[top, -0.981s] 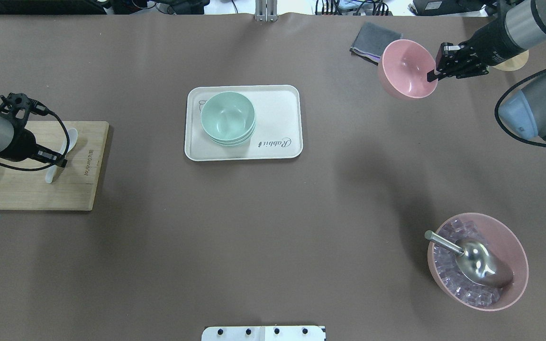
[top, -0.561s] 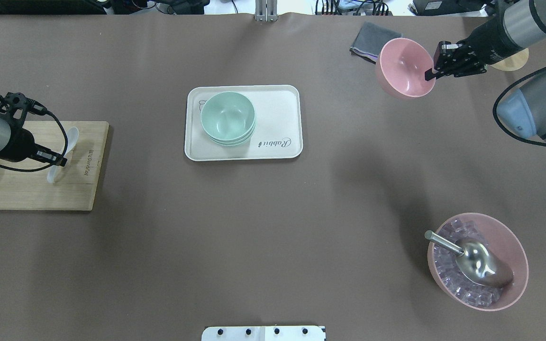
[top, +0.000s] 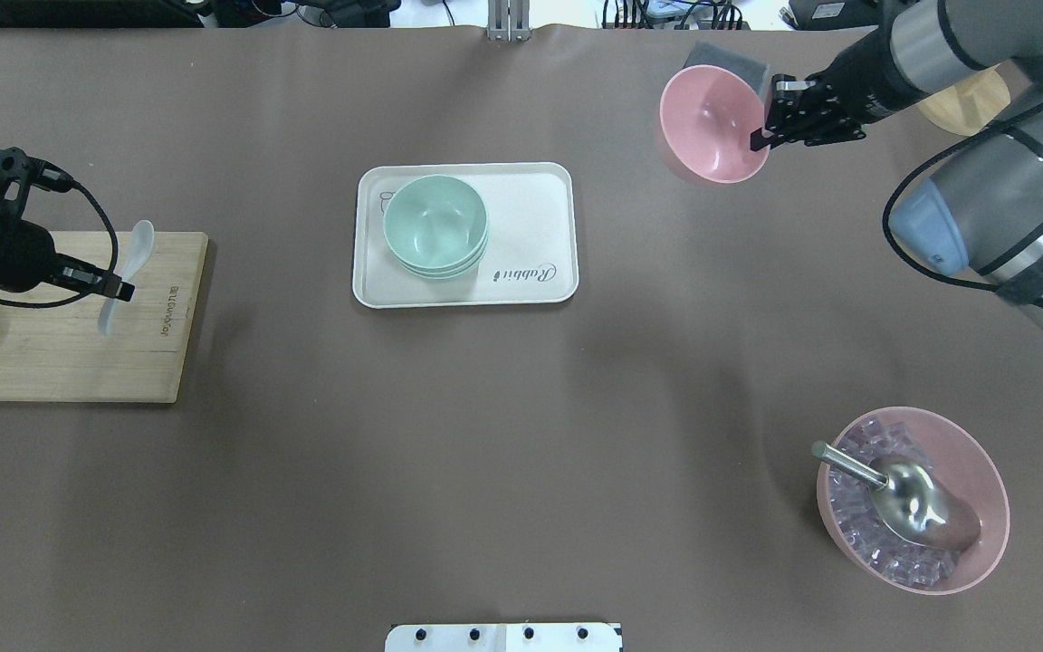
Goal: Stack pink bowl on green and place spoon
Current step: 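Carry the pink bowl with the right gripper over the green bowl stack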
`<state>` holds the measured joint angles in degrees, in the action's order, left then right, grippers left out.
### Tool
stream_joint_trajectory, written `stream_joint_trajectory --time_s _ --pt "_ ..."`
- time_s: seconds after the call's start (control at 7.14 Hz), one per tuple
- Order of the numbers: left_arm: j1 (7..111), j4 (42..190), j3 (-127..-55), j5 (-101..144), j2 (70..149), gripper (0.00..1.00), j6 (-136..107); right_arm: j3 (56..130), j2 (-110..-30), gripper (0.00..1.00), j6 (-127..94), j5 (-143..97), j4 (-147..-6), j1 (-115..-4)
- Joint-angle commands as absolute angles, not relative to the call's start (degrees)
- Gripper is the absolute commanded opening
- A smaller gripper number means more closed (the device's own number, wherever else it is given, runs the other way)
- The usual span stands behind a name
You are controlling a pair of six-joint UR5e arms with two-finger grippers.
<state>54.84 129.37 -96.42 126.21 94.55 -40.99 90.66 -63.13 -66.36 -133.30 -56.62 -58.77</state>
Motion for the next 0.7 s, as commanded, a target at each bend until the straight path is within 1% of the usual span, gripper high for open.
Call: stream_joint_trajectory --time_s 0.0,0.28,0.42,0.56 --pt "55.72 129.29 -96.68 126.30 97.02 0.00 -48.14 90.88 -59.17 0.00 -69.15 -125.10 -58.60 -51.89" --pt "55.72 129.20 -96.59 126.30 97.38 0.00 -48.34 90.53 -51.36 0.00 -70.83 -119.47 -68.51 -46.78" --pt "55.72 129.20 -96.42 126.30 97.82 0.00 -48.86 90.35 -49.50 0.00 -73.28 -117.36 -69.34 -44.93" --pt "55.64 129.20 -96.33 126.30 98.00 0.00 -49.48 87.39 -46.44 0.00 -75.21 -114.55 -69.00 -43.17"
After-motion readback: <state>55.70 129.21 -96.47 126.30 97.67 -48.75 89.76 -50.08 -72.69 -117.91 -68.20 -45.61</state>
